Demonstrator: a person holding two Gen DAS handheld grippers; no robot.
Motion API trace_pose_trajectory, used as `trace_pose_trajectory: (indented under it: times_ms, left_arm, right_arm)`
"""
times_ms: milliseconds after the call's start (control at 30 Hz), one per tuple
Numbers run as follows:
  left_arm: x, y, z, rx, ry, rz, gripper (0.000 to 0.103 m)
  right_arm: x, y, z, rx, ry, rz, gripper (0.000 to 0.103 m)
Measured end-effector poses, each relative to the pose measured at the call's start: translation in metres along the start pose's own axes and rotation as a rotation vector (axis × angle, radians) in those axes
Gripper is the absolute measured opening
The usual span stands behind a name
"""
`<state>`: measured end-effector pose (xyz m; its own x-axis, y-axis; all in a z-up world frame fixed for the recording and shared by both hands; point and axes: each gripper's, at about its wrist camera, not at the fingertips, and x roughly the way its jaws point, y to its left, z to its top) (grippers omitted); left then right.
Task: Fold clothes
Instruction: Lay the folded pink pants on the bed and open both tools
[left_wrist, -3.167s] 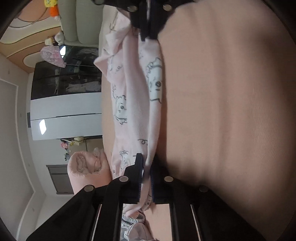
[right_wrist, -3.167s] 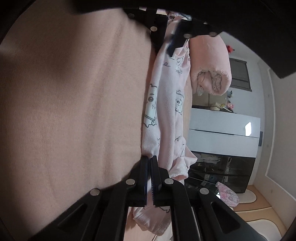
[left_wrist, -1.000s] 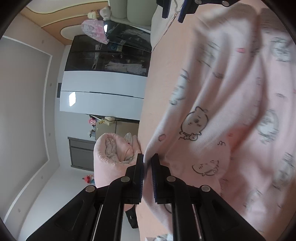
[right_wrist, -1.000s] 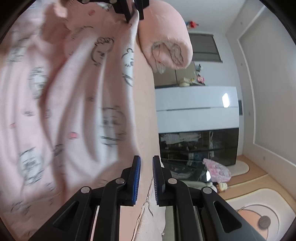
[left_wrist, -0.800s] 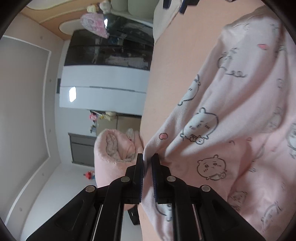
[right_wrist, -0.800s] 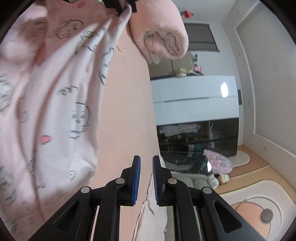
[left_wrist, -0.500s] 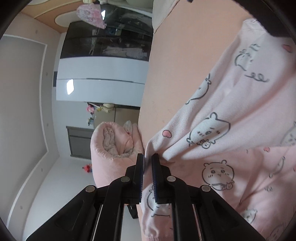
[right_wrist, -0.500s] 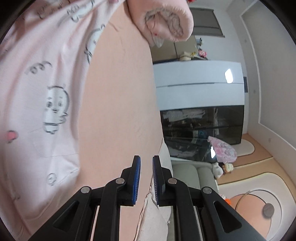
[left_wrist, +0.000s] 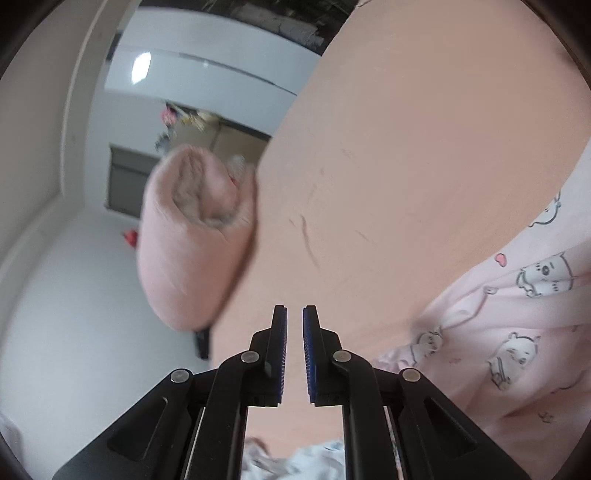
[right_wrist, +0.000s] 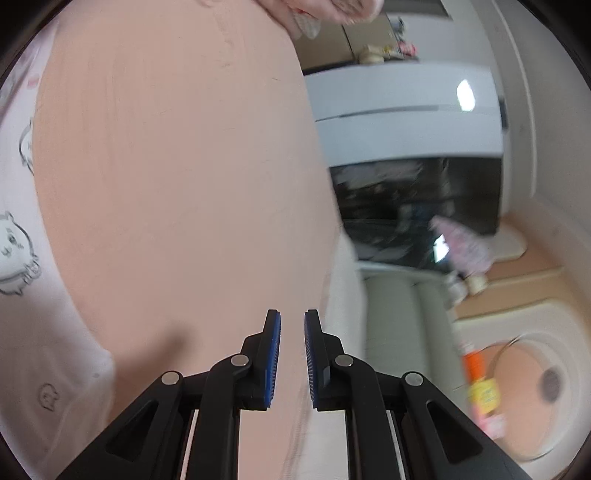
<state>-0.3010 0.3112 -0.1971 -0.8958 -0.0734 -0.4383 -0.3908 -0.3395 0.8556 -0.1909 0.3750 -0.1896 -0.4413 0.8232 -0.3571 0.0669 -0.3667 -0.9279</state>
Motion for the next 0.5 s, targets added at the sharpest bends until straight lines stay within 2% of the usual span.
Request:
trace_pose_trajectory:
  times_ms: [33,67,100,133,167,200,267,300,333,400,500]
  left_arm:
    - [0.001,0.001,-0.002,-0.005,0.012,-0.029,0.009]
    - [0.000,0.000,-0.005,-0.001,0.022,-0.045,0.009]
    - [-0.001,-0.002,-0.008,0.002,0.030,-0.062,0.010]
    - [-0.005,-0.003,-0.012,-0.003,0.026,-0.080,0.012]
    - [-0.009,-0.004,-0.016,-0.008,0.021,-0.098,0.015]
    - [-0.013,-0.005,-0.020,-0.013,0.015,-0.113,0.024]
    - [-0.027,-0.009,-0.032,-0.018,-0.024,-0.104,0.057]
    - [-0.034,-0.011,-0.038,-0.017,-0.048,-0.093,0.089]
    - [-0.042,-0.015,-0.044,-0.002,-0.085,-0.066,0.103]
    - [-0.057,-0.024,-0.056,0.032,-0.157,-0.010,0.103]
    - [-0.075,-0.046,-0.069,0.143,-0.234,0.093,0.103]
  right_arm:
    - [-0.002,-0.001,-0.003,0.010,-0.007,0.012,0.018]
    - [-0.004,-0.003,-0.006,0.021,-0.014,0.024,0.042]
    - [-0.005,-0.004,-0.009,0.031,-0.021,0.036,0.060]
    - [-0.007,-0.005,-0.012,0.041,-0.029,0.048,0.085]
    - [-0.009,-0.006,-0.014,0.052,-0.036,0.059,0.086]
    - [-0.011,-0.008,-0.017,0.062,-0.043,0.071,0.086]
    - [-0.024,-0.004,-0.026,0.042,-0.076,0.055,0.086]
    - [-0.030,-0.002,-0.030,0.031,-0.096,0.047,0.086]
    - [-0.038,0.001,-0.035,0.024,-0.119,0.038,0.086]
    - [-0.054,0.008,-0.044,0.022,-0.157,0.020,0.086]
    - [-0.068,0.016,-0.052,0.026,-0.183,-0.002,0.086]
